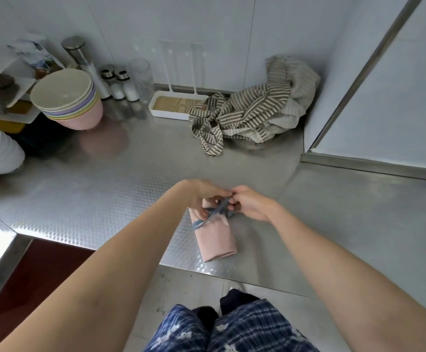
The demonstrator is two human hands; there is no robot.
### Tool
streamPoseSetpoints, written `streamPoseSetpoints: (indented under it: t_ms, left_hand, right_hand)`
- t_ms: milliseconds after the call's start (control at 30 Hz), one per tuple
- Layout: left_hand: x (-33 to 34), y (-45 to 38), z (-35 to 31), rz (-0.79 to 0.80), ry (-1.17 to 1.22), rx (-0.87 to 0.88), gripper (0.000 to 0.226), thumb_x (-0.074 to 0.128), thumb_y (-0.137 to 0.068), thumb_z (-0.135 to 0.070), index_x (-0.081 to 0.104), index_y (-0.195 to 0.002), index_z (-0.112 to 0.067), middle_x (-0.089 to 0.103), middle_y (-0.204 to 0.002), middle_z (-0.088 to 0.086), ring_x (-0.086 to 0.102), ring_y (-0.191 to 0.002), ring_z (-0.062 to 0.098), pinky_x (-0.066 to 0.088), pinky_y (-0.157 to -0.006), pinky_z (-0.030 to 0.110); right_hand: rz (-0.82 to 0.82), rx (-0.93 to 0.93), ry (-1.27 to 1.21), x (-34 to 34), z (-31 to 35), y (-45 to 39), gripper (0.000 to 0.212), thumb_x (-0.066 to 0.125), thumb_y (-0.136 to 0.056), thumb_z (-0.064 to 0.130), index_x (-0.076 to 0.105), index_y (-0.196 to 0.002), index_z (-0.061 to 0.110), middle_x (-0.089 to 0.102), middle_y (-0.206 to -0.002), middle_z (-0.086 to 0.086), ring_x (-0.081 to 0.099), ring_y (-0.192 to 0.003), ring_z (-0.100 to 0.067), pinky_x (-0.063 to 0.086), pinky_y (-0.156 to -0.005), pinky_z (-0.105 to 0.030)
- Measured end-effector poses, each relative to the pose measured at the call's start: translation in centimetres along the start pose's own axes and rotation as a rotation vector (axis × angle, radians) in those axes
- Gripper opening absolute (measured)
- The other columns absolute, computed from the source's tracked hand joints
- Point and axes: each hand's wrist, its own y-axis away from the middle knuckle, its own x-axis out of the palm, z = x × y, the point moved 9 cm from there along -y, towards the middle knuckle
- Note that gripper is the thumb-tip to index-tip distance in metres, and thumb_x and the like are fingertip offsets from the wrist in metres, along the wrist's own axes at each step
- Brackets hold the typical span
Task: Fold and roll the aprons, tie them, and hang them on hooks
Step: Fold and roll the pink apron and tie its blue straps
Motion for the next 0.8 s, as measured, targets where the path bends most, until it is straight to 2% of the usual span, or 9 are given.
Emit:
streamPoseSetpoints:
  t_ms: [100,167,300,367,467,533,567,700,800]
  left_hand:
    - [-0.5,-0.7,0.3,-0.025,0.079,-0.062,0.031,0.054,-0.093,-0.031,0.048,-0.115,-0.01,0.045,-0.111,0.012,0.041,-0.105,0.03,0.036,-0.099,0.053]
    - [-0.7,-1.3,0.4,-0.045,0.097,-0.099,0.029,0.055,-0.093,-0.029,0.048,-0.114,-0.011,0.045,-0.108,0.011,0.04,-0.107,0.031,0.038,-0.095,0.054]
    - [-0.6,-1.0,-0.4,-0.058,0.085,-0.132,0.039,0.05,-0.095,-0.027,0.041,-0.13,-0.011,0.039,-0.13,0.015,0.034,-0.126,0.038,0.037,-0.098,0.058]
    - [-0.4,-1.1,-0.6,-0.056,0.072,-0.149,0.041,0.044,-0.098,-0.027,0.036,-0.134,-0.011,0.035,-0.138,0.017,0.033,-0.128,0.038,0.036,-0.1,0.057]
    - [-0.1,-1.0,-0.7,-0.022,0.086,-0.165,0.051,0.043,-0.098,-0.038,0.029,-0.14,-0.012,0.028,-0.145,0.015,0.025,-0.134,0.042,0.037,-0.097,0.057]
    - [-0.1,-0.7,-1.0,-0.004,0.02,-0.152,0.05,0.042,-0.099,-0.036,0.031,-0.14,-0.01,0.034,-0.14,0.015,0.029,-0.134,0.041,0.041,-0.092,0.055]
    - [0.0,-0.6,-1.3,-0.003,-0.011,-0.139,0.047,0.041,-0.1,-0.033,0.032,-0.139,-0.01,0.036,-0.137,0.014,0.031,-0.133,0.039,0.039,-0.094,0.055]
    - [0.2,-0.3,-2.1,0.005,0.134,-0.059,0.054,0.032,-0.1,-0.043,0.025,-0.143,-0.012,0.029,-0.142,0.011,0.031,-0.126,0.037,0.025,-0.102,0.063]
    - [-0.3,-0.8,-1.2,0.031,0.234,-0.089,0.058,0.025,-0.098,-0.052,0.033,-0.138,-0.011,0.035,-0.127,0.015,0.036,-0.12,0.037,0.024,-0.103,0.059]
  right_hand:
    - [0.168,0.063,-0.115,0.5,-1.1,0.3,0.033,0.034,-0.083,-0.022,0.049,-0.074,0.006,0.05,-0.07,-0.01,0.05,-0.051,-0.013,0.044,-0.045,-0.017]
    - [0.23,0.083,-0.156,0.9,-1.6,0.3,0.024,0.046,-0.089,-0.012,0.055,-0.075,0.006,0.051,-0.068,-0.009,0.05,-0.047,-0.009,0.044,-0.047,-0.018]
    - [0.013,0.024,0.01,-0.4,-1.6,-1.5,0.02,0.055,-0.093,0.013,0.057,-0.073,0.011,0.042,-0.057,-0.004,0.036,-0.042,-0.009,0.026,-0.048,-0.023]
    - [-0.06,0.048,-0.034,-0.5,-1.9,-2.2,0.022,0.053,-0.094,0.018,0.054,-0.072,0.013,0.042,-0.059,-0.005,0.033,-0.045,-0.01,0.024,-0.044,-0.022]
    - [-0.118,0.099,-0.117,-0.3,-1.9,-2.5,0.025,0.047,-0.096,0.013,0.052,-0.071,0.012,0.046,-0.062,-0.008,0.036,-0.036,-0.007,0.024,-0.033,-0.015]
    - [-0.128,0.092,-0.193,-0.3,-1.3,-2.8,0.028,0.042,-0.097,0.006,0.053,-0.072,0.008,0.047,-0.063,-0.01,0.038,-0.031,-0.004,0.026,-0.032,-0.014]
    - [-0.112,0.08,-0.256,-0.2,-0.9,-2.9,0.028,0.039,-0.097,0.003,0.053,-0.073,0.006,0.048,-0.064,-0.011,0.04,-0.032,-0.004,0.027,-0.032,-0.014]
    - [0.024,0.092,-0.505,0.5,0.2,-2.3,0.025,0.038,-0.098,0.002,0.055,-0.079,0.003,0.054,-0.069,-0.009,0.049,-0.04,-0.007,0.038,-0.041,-0.018]
    - [0.135,0.12,-0.509,0.3,0.5,-0.9,0.022,0.042,-0.097,0.003,0.059,-0.083,0.001,0.062,-0.064,-0.007,0.054,-0.046,-0.009,0.05,-0.049,-0.02]
